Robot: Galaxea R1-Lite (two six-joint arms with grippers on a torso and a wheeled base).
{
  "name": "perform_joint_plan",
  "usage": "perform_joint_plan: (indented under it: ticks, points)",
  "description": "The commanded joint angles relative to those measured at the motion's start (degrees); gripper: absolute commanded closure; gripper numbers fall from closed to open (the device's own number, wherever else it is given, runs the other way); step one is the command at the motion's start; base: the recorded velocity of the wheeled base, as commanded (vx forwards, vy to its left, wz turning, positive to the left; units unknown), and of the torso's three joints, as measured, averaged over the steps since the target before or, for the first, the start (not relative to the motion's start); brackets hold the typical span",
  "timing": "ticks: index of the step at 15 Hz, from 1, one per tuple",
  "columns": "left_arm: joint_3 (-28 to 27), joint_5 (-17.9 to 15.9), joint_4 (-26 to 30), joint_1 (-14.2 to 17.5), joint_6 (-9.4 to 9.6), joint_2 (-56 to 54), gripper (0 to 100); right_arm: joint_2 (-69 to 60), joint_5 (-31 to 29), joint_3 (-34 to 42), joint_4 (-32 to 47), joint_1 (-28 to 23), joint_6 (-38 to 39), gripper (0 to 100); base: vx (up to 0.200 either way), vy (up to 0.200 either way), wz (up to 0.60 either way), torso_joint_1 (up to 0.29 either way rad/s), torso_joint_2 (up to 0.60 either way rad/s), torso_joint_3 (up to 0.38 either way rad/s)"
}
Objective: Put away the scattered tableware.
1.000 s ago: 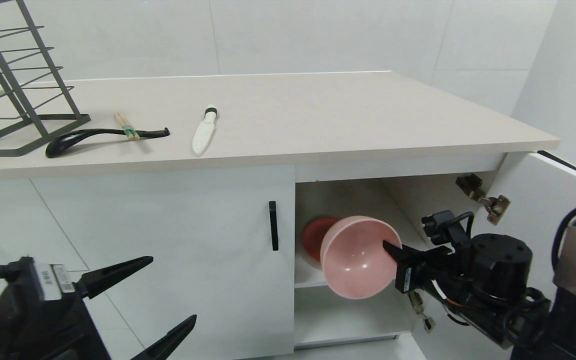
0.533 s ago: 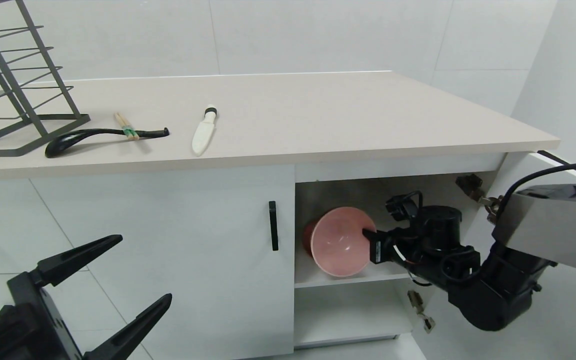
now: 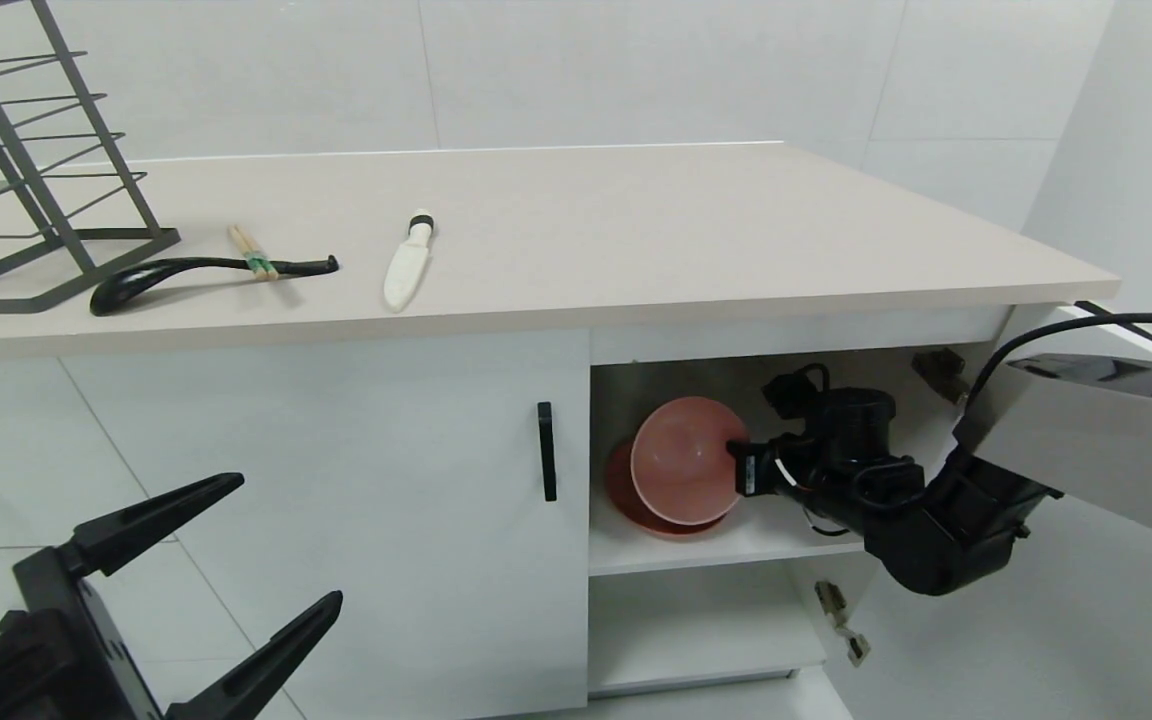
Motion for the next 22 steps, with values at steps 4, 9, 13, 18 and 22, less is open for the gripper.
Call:
perform_joint_plan:
  ticks: [4, 9, 13, 18, 22]
  points:
    - [0.2, 0.0, 0.4, -0.1, 0.05, 0.7, 0, 0.5, 0.9, -7.6, 9.5, -0.9, 0.2, 100, 0.000, 0.000, 0.00, 0.000, 0.00, 0.000]
    - [0.2, -0.1, 1.1, -0.1, 0.05, 0.7, 0, 1.5, 2.0, -9.8, 14.7, -0.5, 0.2, 100, 0.000, 0.000, 0.00, 0.000, 0.00, 0.000]
    - [0.2, -0.3, 1.3, -0.1, 0.05, 0.7, 0, 4.5, 0.7, -10.4, 14.5, 0.0, 0.1, 100, 0.000, 0.000, 0.00, 0.000, 0.00, 0.000]
    - [0.2, -0.3, 1.3, -0.1, 0.05, 0.7, 0, 5.2, -0.6, -10.1, 14.7, -0.5, 0.0, 0, 0.000, 0.000, 0.00, 0.000, 0.00, 0.000]
    - [0.2, -0.3, 1.4, -0.1, 0.05, 0.7, 0, 5.2, -0.6, -9.7, 14.3, -0.2, 0.0, 0, 0.000, 0.000, 0.00, 0.000, 0.00, 0.000]
